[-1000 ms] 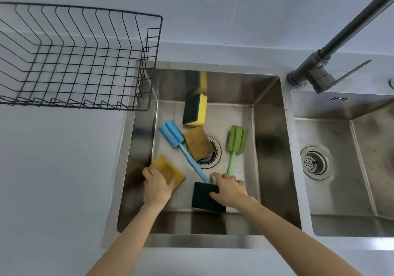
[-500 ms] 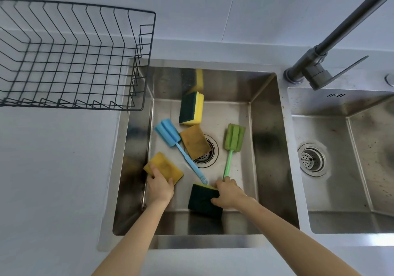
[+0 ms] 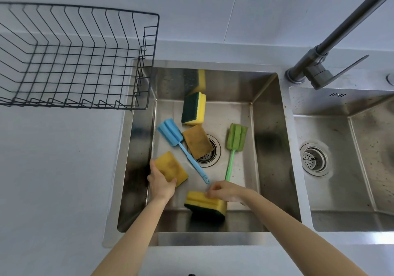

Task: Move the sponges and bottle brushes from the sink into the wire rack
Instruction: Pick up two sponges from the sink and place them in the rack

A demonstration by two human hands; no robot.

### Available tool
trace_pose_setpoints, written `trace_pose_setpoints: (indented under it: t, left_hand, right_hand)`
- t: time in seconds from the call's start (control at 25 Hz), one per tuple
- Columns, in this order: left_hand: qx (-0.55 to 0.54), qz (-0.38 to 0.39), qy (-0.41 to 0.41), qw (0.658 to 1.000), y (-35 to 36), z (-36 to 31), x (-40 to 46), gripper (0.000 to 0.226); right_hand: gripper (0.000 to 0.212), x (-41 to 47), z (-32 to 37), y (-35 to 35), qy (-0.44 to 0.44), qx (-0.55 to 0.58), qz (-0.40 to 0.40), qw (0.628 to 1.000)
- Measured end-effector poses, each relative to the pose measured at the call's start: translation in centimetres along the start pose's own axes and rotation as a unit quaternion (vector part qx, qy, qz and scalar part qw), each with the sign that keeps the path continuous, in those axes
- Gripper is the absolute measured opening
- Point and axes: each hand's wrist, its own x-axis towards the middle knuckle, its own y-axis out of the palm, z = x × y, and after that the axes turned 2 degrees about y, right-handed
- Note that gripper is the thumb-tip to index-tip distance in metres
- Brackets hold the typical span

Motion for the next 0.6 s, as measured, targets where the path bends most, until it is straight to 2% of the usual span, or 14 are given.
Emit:
trace_pose_setpoints:
  t: [0.08, 0.16, 0.4, 0.52, 0.6]
  left_hand:
    - [-0.015, 0.008, -0.026, 1.0, 0.0, 0.2, 0.2, 0.094]
    - [-0.013, 0.021, -0.042, 0.999, 0.0, 0.4, 0.3, 0.09]
    - [0.021, 0.069, -0.037, 0.997, -0.6, 0.5, 0.2, 0.074]
    - [0.007, 0.078, -0.031, 0.996, -0.9, 0.4, -0.1, 0.07]
    - [-0.015, 0.089, -0.034, 0.995, -1.1, 0.4, -0.3, 0.067]
  right_hand:
    - [0.018, -0.1, 0.1, 0.3, 0.015, -0.026, 0.041, 0.999]
    - [0.021, -0.2, -0.1, 0.7, 0.028, -0.028, 0.059, 0.997]
    - [0.061, -1.5, -0.7, 0.1, 0.009, 0.044, 0.019, 0.999]
    - [0.075, -2.2, -1.3, -0.2, 0.02, 0.131, -0.032, 0.991]
    - [0.076, -2.7, -1.6, -0.3, 0.028, 0.183, -0.061, 0.981]
